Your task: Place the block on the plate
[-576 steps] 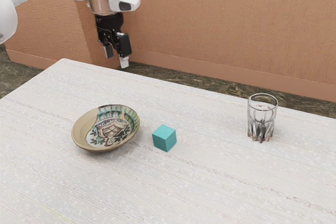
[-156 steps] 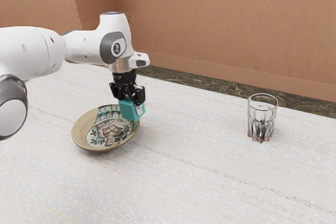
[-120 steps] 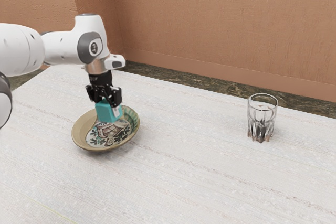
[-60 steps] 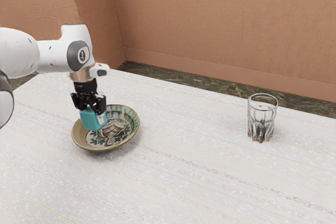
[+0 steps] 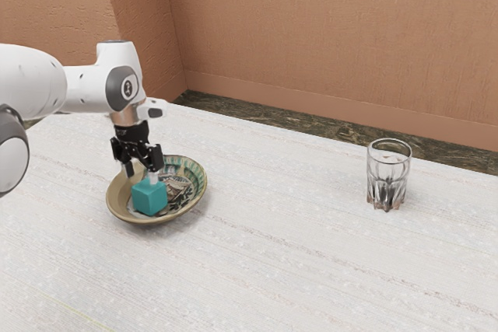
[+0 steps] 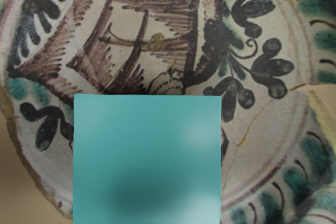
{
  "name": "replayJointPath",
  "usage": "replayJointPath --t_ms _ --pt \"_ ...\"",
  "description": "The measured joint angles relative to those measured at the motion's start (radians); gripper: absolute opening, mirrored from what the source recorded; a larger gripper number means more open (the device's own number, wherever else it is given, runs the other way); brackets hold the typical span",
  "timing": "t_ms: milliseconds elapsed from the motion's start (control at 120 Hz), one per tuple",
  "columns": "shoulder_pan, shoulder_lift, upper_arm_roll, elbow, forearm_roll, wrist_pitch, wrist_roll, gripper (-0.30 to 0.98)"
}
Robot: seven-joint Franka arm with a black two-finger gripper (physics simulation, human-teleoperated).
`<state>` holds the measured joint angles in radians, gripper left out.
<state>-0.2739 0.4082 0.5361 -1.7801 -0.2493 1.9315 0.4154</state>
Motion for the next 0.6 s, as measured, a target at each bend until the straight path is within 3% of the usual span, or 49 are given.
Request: replayJointPath --t_ms 267,500,600 --pt "-0.029 -0.085 -0.148 0.182 0.061 -0.107 0.017 0.66" --pt "-0.022 -0.267 -0.280 0.200 0.178 -0.227 0.029 0.68" --pt "0.054 -0.312 -0.389 0.203 0.204 -0.282 0.055 0.68"
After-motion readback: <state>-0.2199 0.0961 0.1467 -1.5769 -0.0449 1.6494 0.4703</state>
